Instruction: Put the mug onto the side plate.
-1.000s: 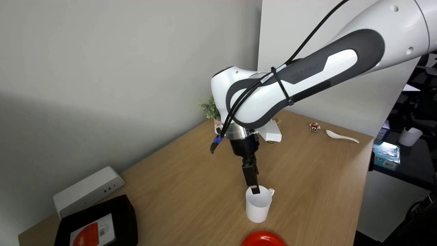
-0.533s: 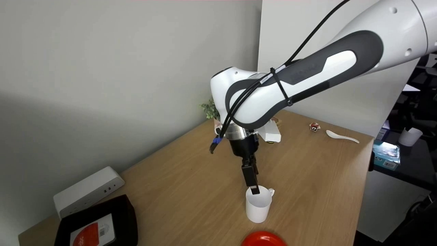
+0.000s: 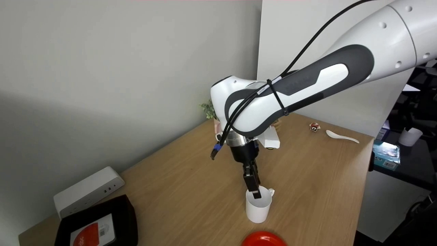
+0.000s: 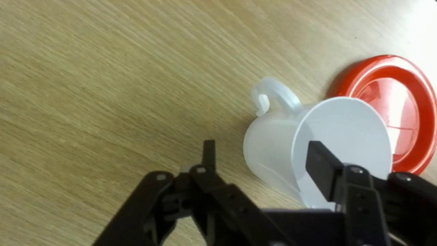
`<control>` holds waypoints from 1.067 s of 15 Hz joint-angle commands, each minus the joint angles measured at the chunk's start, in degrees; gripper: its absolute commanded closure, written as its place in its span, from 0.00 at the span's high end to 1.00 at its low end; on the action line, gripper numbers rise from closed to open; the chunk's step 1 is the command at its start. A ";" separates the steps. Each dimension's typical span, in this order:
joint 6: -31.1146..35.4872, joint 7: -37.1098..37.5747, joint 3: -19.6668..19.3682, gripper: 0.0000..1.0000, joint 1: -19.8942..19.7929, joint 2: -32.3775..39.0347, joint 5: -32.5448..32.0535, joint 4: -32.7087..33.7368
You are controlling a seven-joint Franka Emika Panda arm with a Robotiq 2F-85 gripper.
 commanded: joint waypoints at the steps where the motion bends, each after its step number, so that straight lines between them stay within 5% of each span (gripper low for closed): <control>1: -3.09 0.16 0.34 0.38 -0.03 1.85 -0.30 3.72; 6: -4.40 0.83 0.13 0.02 0.10 2.24 -0.24 5.39; 16: -0.43 8.61 -0.14 0.01 1.42 -2.17 0.75 -0.65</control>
